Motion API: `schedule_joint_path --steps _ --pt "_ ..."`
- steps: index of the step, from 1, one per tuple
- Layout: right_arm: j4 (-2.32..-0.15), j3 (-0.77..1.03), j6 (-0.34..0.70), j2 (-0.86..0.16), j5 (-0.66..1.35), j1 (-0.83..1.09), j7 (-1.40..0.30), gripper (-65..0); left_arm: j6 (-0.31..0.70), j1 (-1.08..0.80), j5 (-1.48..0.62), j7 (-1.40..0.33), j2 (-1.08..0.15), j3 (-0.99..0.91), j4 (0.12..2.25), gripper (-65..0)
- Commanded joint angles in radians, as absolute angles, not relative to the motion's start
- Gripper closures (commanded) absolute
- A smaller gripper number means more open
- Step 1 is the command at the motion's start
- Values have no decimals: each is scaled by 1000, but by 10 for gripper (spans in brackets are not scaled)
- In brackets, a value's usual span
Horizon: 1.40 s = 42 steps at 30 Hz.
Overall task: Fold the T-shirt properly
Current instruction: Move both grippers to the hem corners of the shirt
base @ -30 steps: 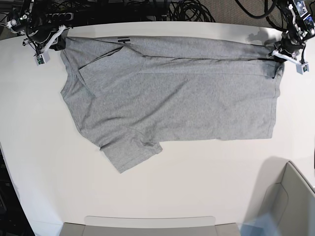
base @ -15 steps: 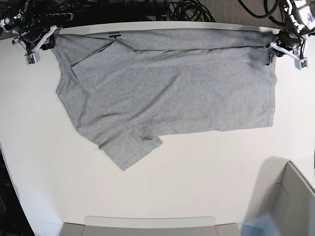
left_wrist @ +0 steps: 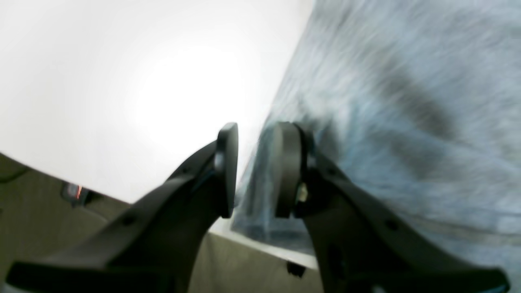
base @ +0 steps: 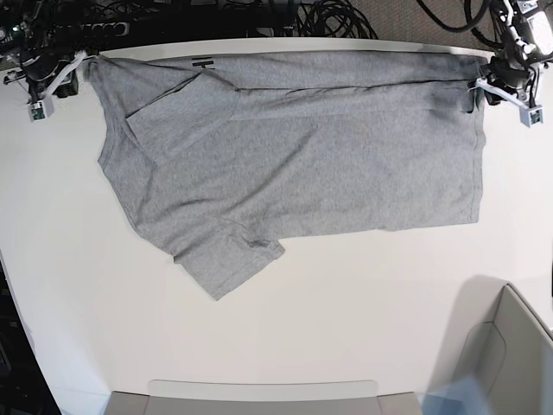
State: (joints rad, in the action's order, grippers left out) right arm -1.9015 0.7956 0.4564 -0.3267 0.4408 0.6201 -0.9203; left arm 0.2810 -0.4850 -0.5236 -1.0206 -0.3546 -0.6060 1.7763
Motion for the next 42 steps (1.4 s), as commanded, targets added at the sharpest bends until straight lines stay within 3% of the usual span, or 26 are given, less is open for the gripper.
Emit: schedule_joint_path --steps 1,7,14,19,23,28,34,42 --pt "-1937 831 455 -341 443 616 -905 -100 280 -487 -524 -1004 -374 -616 1811 -161" --pt "-1982 905 455 -361 443 437 -906 -99 280 -453 -530 -1003 -369 -615 1880 -161" --pt "-1923 564 450 -412 430 153 -906 -99 280 -331 -530 -1004 -364 -610 1910 -161" --pt "-1661 334 449 -364 255 -97 -898 -99 280 -271 -532 -1072 -364 -608 1910 -161" --pt "-1392 243 449 -292 130 -262 -814 -98 280 -231 -532 -1127 -364 -608 1910 -161" --pt "-1063 179 446 -275 77 -404 -743 -98 280 -200 -532 -1133 -328 -608 1910 -161" --pt "-1021 180 446 -274 22 -363 -766 -98 280 -200 -532 -1133 -312 -607 1910 -161" --pt "-1411 182 446 -274 12 -93 -947 -98 280 -180 -532 -1133 -314 -607 1908 -161"
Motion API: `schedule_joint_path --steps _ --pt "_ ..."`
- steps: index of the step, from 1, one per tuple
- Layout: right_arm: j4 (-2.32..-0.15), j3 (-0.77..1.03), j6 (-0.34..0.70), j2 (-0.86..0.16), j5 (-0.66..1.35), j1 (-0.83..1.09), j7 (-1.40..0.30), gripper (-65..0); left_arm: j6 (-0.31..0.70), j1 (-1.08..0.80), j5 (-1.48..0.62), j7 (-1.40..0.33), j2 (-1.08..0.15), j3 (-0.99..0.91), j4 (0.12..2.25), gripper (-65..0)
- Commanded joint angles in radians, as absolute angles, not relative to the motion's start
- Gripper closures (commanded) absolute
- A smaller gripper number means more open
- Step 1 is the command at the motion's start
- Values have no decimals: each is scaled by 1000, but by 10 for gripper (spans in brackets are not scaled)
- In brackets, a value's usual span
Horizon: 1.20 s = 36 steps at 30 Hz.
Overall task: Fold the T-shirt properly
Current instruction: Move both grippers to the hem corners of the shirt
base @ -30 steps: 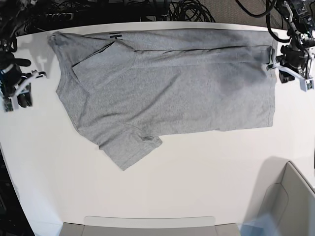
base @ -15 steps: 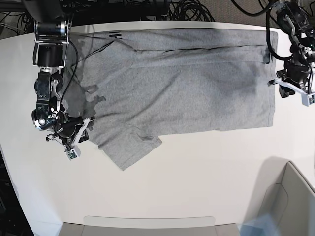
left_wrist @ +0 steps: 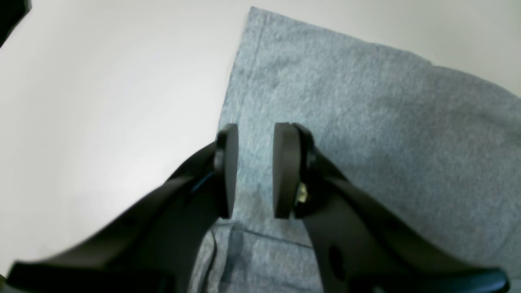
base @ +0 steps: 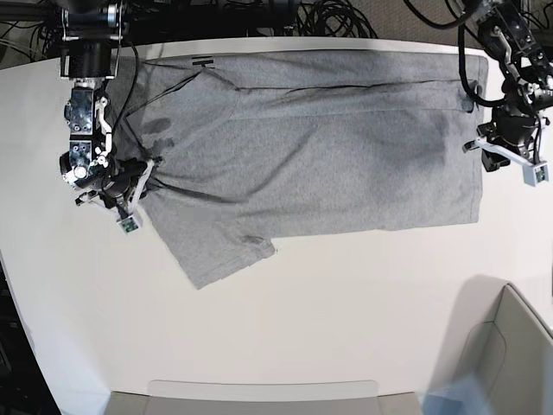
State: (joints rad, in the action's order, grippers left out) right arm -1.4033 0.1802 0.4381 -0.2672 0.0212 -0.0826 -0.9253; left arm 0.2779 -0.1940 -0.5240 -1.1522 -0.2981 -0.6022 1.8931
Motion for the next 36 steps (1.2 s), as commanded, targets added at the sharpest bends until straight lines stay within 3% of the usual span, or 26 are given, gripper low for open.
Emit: schedule_joint_path --steps 1,8,13,19,24,36 --pt "-1448 182 446 -274 13 -70 -966 -98 280 -173 -532 -1133 -314 -607 1908 -161" --pt "-1609 182 446 -245 13 -36 -929 -98 280 -165 -532 -1133 -314 -607 1906 -161" --pt "-1587 182 446 -209 7 -174 -822 -99 280 -165 -532 -1133 -314 -607 1906 -161" --pt "-1153 177 446 -203 5 -469 -782 -100 282 -168 -532 -1133 -314 -607 1906 -161" --pt "-796 179 444 -209 5 -624 -636 -100 282 -165 -532 -1133 -314 -607 1906 -161" --pt "-487 171 375 -199 7 -654 -538 -100 282 -137 -532 -1135 -314 -607 1894 -163"
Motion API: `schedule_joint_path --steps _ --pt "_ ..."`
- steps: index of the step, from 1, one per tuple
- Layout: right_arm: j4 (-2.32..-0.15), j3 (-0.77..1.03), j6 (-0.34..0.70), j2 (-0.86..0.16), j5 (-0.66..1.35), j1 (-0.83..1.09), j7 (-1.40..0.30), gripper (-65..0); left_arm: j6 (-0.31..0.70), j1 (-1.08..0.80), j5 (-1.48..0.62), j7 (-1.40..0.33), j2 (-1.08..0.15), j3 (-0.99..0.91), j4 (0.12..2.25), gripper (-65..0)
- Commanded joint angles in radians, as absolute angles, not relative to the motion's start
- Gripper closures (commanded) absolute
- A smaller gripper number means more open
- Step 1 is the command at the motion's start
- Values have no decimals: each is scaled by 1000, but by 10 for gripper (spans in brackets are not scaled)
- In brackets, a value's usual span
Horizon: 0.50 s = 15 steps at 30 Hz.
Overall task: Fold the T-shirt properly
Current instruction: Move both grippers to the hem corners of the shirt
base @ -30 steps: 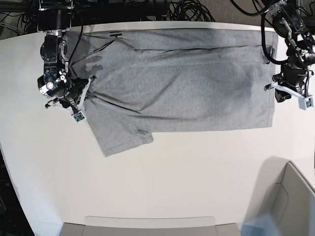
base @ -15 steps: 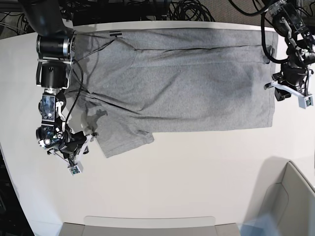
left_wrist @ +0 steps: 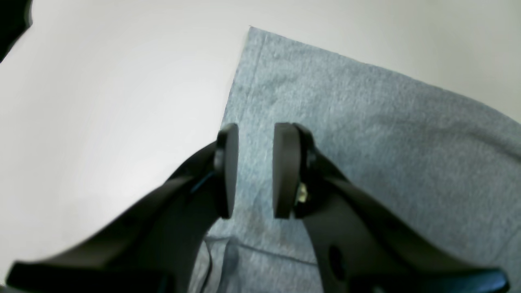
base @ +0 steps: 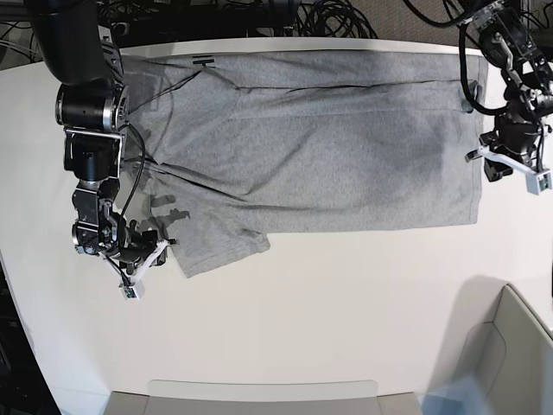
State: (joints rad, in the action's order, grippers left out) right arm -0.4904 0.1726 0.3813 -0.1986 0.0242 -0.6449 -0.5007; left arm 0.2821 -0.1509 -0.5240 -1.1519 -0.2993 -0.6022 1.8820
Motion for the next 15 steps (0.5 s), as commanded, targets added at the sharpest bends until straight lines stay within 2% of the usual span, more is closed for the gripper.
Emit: schedule_joint_path --steps 1,3,8,13,15 --pt "-487 170 375 -185 7 -650 -538 -100 282 -131 -533 -1135 -314 -607 1877 -163" --pt "-489 168 375 -170 7 -645 -539 -100 283 -124 -533 -1132 -317 -607 1824 -163" --pt "-489 87 375 -148 8 -642 -549 -100 283 45 -533 -1122 -363 -596 1583 -164" --pt "-490 19 375 -140 13 -644 -587 -100 283 196 -526 -1001 -496 -355 1353 -168" --pt "-490 24 375 -140 13 -644 -587 -100 277 255 -524 -935 -536 -248 1228 -189"
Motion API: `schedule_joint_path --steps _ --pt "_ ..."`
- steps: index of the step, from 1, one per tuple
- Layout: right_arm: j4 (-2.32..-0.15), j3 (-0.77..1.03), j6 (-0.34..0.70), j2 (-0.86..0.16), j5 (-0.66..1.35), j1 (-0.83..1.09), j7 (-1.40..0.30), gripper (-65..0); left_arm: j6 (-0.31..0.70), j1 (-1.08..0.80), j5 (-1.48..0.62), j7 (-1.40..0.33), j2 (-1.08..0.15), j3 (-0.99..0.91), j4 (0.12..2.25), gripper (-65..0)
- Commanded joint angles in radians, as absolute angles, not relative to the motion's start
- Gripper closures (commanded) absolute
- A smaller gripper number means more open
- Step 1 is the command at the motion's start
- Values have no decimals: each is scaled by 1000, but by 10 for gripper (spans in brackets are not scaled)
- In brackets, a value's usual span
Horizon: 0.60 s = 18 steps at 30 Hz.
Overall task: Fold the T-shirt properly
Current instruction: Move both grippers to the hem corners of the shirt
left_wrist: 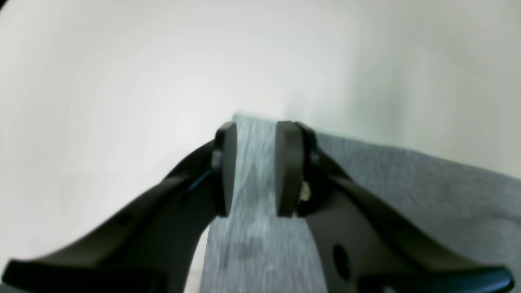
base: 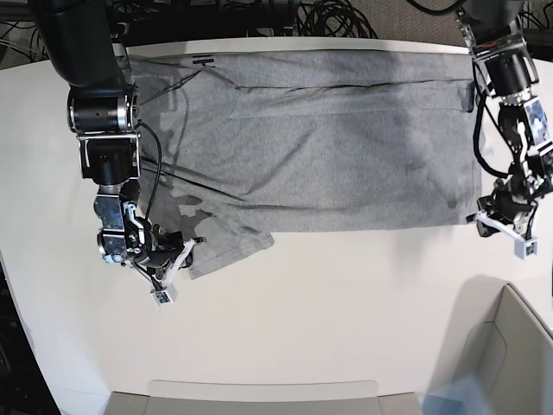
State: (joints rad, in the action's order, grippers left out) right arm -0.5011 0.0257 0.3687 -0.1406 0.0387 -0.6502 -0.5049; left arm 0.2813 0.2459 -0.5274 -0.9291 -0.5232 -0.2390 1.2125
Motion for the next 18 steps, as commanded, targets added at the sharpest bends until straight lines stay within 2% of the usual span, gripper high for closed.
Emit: schedule_joint_path --steps 1,5,18 --pt "-490 24 375 -143 13 -644 -587 -100 275 297 -524 -901 -550 -205 1139 -201" --pt "-490 24 375 -150 13 -644 -587 -100 275 415 -524 -789 -567 -130 862 -211" --pt "-490 22 375 -170 13 -644 -587 -100 280 400 -530 -757 -559 -120 796 -211"
